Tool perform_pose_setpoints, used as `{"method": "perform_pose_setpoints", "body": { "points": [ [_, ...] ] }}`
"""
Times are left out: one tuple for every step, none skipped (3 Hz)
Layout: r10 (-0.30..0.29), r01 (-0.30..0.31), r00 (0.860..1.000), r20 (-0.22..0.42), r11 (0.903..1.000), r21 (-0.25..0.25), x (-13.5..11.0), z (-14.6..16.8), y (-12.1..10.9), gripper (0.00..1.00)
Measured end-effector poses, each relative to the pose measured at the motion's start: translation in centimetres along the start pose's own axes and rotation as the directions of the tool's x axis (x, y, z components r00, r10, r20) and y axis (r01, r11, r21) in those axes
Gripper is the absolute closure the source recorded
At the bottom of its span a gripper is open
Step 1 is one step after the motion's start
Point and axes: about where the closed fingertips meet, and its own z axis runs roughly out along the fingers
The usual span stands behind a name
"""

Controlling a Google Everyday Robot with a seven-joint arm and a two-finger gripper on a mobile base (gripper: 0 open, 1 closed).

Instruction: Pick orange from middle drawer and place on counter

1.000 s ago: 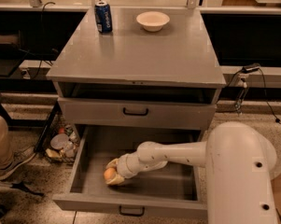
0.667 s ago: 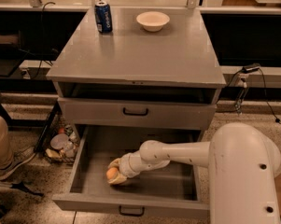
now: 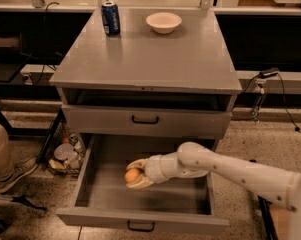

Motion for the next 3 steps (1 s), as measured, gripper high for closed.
{"method": "perform_pose_setpoints", "body": {
  "points": [
    [-0.039, 0.033, 0.996, 0.083, 0.9969, 0.071, -3.4, -7.3, 0.3, 1.00],
    [-0.087, 0.067, 0.990, 0.113, 0.9832, 0.170, -5.6, -15.6, 0.5, 1.00],
    [-0.135, 0.104, 0.984, 0.118, 0.9655, 0.239, -7.4, -21.7, 0.3, 1.00]
  ]
}}
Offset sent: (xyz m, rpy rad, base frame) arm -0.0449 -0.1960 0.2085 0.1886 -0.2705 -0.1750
